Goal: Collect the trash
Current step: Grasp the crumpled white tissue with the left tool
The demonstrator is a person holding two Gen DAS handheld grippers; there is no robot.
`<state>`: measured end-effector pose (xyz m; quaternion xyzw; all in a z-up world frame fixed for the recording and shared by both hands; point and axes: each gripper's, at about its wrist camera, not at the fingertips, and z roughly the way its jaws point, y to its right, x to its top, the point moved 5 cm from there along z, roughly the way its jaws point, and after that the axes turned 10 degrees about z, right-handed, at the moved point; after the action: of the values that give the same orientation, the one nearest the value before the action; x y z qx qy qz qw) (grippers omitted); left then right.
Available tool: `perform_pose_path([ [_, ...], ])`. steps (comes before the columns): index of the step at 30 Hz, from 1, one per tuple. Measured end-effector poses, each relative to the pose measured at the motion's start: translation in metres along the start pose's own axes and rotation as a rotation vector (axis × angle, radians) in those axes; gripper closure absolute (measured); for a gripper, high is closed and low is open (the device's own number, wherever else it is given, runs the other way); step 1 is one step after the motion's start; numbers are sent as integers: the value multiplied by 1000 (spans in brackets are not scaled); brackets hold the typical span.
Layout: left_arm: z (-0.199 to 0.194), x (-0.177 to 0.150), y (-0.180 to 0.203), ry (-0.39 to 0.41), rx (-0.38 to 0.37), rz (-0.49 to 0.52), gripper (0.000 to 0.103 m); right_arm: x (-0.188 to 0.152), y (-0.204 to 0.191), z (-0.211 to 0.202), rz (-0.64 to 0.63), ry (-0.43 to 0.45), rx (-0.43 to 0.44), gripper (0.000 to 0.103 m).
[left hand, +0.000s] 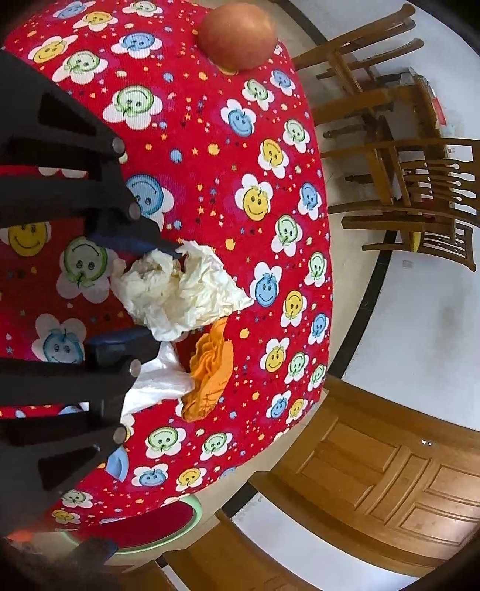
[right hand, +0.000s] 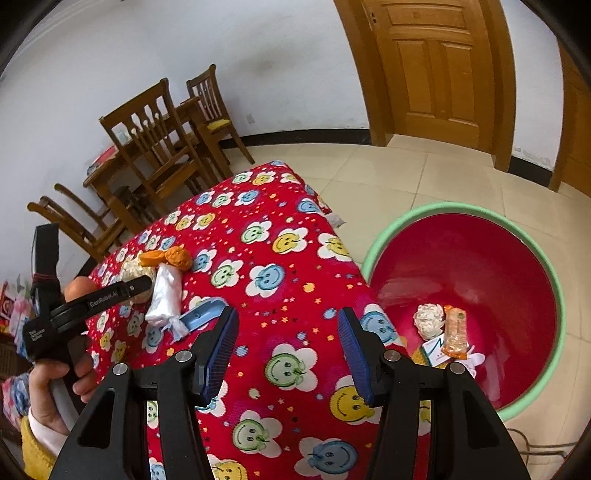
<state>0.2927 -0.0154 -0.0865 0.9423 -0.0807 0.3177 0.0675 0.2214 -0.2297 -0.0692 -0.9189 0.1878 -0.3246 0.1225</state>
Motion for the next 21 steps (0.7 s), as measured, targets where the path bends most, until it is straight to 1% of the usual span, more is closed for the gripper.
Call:
perform_pose_path([
  [7, -34, -9, -12, 37, -9, -36, 69, -4, -15, 10, -42, -26, 24, 46],
  [15, -71, -28, -13, 70, -6, -37, 69, -8, -41, 34, -107, -76, 68, 46],
  [18, -80, -36, -14, 77, -10, -43, 69, -12, -48, 46, -130, -103, 73, 55],
  [21, -86, -43, -16, 82, -3, -49, 69, -15, -52, 54, -143, -122, 72, 58],
])
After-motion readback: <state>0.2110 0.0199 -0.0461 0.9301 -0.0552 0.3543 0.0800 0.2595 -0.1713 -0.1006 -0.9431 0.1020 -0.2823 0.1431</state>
